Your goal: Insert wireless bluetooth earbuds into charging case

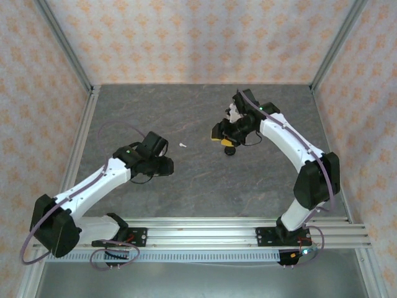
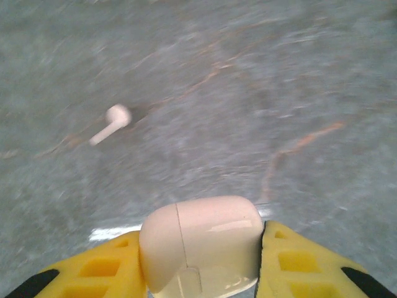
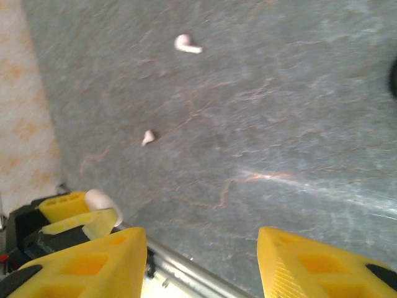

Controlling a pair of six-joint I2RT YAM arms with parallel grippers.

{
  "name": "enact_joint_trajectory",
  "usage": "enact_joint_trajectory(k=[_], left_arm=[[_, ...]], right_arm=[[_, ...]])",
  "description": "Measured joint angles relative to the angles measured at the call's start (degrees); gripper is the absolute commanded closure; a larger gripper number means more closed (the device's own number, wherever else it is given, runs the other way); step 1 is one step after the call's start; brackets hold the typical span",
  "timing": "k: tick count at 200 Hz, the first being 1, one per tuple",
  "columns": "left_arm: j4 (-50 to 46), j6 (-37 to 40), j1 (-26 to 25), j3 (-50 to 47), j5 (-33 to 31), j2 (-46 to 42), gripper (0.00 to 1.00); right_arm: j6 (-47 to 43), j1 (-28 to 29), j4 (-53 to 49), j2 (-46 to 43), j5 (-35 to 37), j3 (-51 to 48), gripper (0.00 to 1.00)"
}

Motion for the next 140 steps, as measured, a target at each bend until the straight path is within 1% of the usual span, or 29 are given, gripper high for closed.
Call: enact_joint_trajectory(k=[35, 72, 100, 140], left_arm=[[2.4, 10.1, -0.3, 2.1, 5.6, -2.0, 0.70], [4.4, 20.3, -0.8, 3.7, 13.6, -3.4, 0.72], [5.3, 25.9, -1.1, 4.2, 18.8, -4.2, 0.73], [5.9, 31.2, -1.1, 5.8, 22.1, -4.2, 0.73]], right_arm=[[-2.1, 0.9, -2.6, 1.4, -7.7, 4.4, 0.48], [-5.7, 4.6, -6.8, 5.0, -13.7, 10.8, 0.48], [-8.5, 7.3, -10.8, 7.3, -16.2, 12.5, 0.48], [-12.2, 10.5, -16.1, 9.8, -18.6, 13.5, 0.48]])
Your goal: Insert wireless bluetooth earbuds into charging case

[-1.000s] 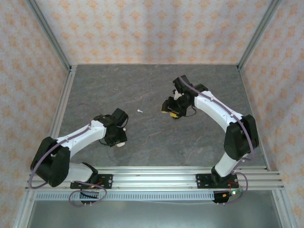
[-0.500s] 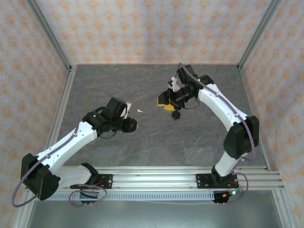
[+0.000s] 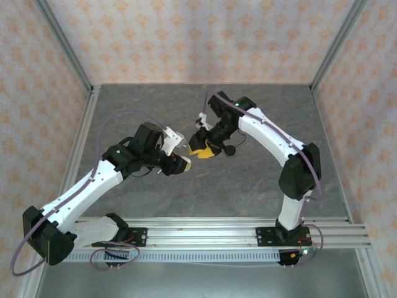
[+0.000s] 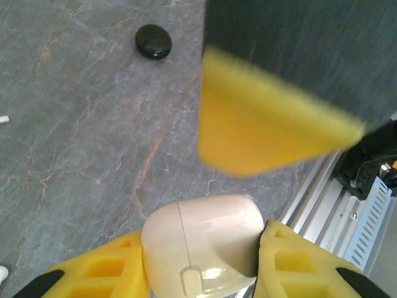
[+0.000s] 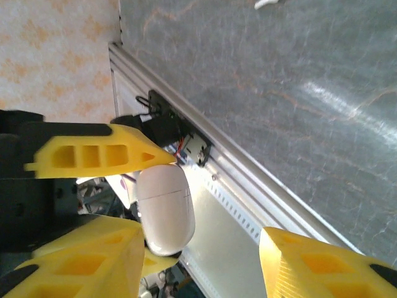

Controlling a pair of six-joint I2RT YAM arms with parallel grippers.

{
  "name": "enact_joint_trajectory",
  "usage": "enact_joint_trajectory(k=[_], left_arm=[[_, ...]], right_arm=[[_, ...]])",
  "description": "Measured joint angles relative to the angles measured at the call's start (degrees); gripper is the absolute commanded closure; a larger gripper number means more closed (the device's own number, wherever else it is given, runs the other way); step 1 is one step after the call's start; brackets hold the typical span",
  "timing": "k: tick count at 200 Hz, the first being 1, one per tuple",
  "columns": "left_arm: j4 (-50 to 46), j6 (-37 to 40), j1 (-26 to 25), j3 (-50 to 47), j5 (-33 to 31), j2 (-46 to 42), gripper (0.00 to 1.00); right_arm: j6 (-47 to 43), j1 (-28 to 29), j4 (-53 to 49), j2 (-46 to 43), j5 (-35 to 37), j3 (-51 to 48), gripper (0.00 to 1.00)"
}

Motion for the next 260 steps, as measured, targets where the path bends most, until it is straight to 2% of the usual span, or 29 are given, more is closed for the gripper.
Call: enact_joint_trajectory(k=[56, 106, 134, 157, 170, 203, 221, 260], left_arm=[[-0.1, 2.8, 0.0, 0.9, 1.5, -0.1, 0.73], [0.0, 3.3, 0.0, 1.7, 2.4, -0.1, 0.73], [0.4, 3.4, 0.0, 1.7, 2.8, -0.1, 0.73], [0.5, 3.3, -0.1, 1.7, 2.8, -0.1, 0.72], [0.6, 2.9, -0.3, 1.7, 2.8, -0.1, 0.69], [1.1, 1.4, -0.3, 1.7, 2.3, -0.2, 0.56], [1.4, 0.8, -0.3, 1.7, 1.0, -0.5, 0.52], [3.5, -2.7, -0.3, 4.5, -4.0, -0.7, 0.35]], right_arm=[[-1.0, 1.0, -1.1, 0.1, -2.4, 0.2, 0.48], [3.2, 2.3, 5.0, -0.6, -5.8, -2.9, 0.48], [5.1, 2.4, 7.7, -1.5, -6.7, -5.0, 0.58], [6.3, 2.4, 9.5, -2.3, -8.0, -5.9, 0.75], [6.6, 2.4, 10.4, -2.9, -7.9, -6.4, 0.84], [9.4, 2.2, 15.8, -4.9, -7.8, -9.5, 0.95], [13.7, 2.2, 21.7, -6.5, -7.9, -12.4, 0.97], [24.2, 2.3, 35.4, -9.6, -7.6, -17.7, 0.98]])
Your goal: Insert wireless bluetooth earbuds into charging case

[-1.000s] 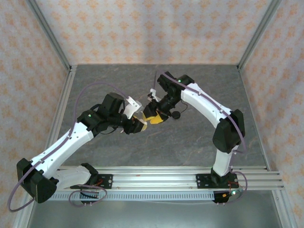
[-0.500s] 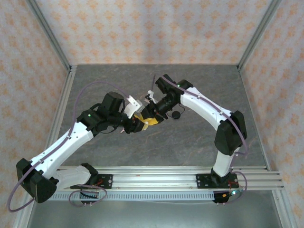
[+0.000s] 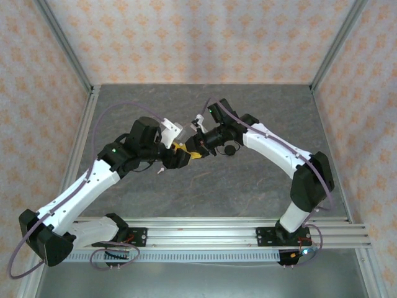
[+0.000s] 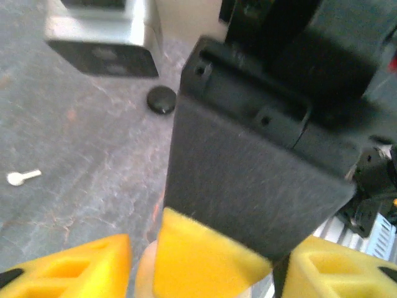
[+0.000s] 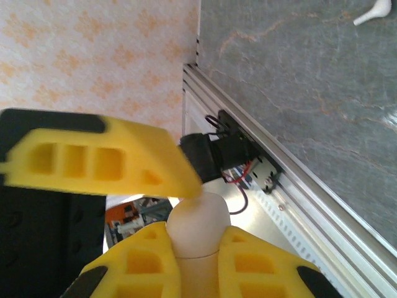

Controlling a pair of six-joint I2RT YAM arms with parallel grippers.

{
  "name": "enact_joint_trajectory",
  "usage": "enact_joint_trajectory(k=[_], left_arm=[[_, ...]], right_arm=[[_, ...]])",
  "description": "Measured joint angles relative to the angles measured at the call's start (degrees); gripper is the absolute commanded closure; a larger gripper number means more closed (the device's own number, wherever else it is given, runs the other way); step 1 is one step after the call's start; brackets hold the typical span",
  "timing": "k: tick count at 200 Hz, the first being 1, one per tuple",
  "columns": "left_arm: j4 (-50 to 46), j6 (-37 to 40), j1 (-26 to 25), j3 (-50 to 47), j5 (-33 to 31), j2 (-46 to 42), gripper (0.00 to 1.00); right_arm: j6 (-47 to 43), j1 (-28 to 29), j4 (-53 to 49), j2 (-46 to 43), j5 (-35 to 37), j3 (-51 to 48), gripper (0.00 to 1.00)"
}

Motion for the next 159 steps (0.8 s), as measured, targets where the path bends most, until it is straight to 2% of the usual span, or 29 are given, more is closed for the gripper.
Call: enact_joint_trajectory(k=[26, 61, 82, 118, 159], left_arm=[[0.5, -4.6, 0.9, 3.0, -2.8, -0.1, 0.28], [2.2, -15.1, 7.7, 7.7, -1.6, -0.7, 0.28], [4.4, -22.9, 10.2, 8.0, 0.8, -1.9, 0.28], [12.0, -34.9, 10.6, 7.9, 7.7, -1.7, 0.28], [20.6, -44.2, 10.6, 7.2, 11.6, 0.0, 0.35]], right_arm=[[3.5, -1.1, 5.3, -1.4, 2.6, -0.7, 0.97], [8.0, -3.3, 11.1, -6.3, 10.3, -4.2, 0.97], [11.1, -4.0, 17.2, -9.2, 14.2, -6.2, 0.97], [16.1, -4.1, 28.6, -11.2, 16.6, -6.6, 0.97], [20.4, -4.1, 37.1, -12.0, 17.0, -6.6, 0.97]])
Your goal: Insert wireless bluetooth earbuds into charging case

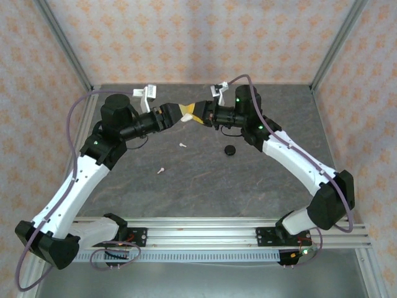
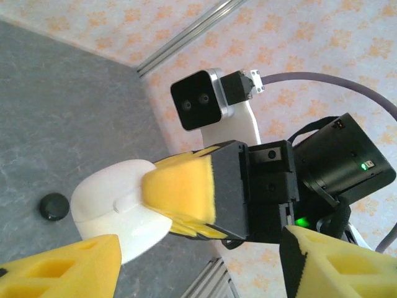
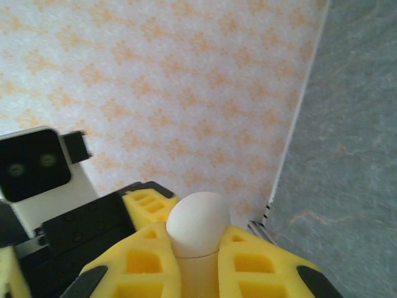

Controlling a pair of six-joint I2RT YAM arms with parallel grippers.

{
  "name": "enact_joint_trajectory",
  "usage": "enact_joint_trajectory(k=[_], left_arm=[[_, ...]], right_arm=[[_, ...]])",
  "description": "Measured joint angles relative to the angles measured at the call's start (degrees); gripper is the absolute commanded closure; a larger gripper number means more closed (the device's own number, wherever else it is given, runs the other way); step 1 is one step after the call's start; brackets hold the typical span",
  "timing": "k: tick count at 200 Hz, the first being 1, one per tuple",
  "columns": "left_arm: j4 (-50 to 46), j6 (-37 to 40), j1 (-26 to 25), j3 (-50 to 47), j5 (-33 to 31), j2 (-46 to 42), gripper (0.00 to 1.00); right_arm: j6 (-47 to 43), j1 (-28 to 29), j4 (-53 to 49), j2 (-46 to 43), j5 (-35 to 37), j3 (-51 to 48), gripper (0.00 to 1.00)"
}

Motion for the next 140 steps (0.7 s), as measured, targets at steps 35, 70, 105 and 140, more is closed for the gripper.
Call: enact_joint_trajectory(k=[35, 70, 105, 140], left_arm=[[4.4, -5.1, 0.8, -1.7, 0.2, 0.3, 0.39], [5.4, -8.3, 2.0, -4.8, -0.6, 0.2, 0.44], [9.9, -11.5, 2.3, -6.7, -0.3, 0.2, 0.49], [15.4, -13.9, 2.3, -7.2, 1.4, 0.8, 0.57]], right_arm=[[2.4, -0.3, 3.7, -1.0, 0.4, -1.0, 0.97], [3.9, -0.8, 5.7, -2.6, 0.7, -2.1, 0.97], [5.3, -1.1, 7.4, -3.5, 1.0, -2.1, 0.97], [6.8, -1.1, 9.2, -3.6, 0.8, -2.1, 0.97]])
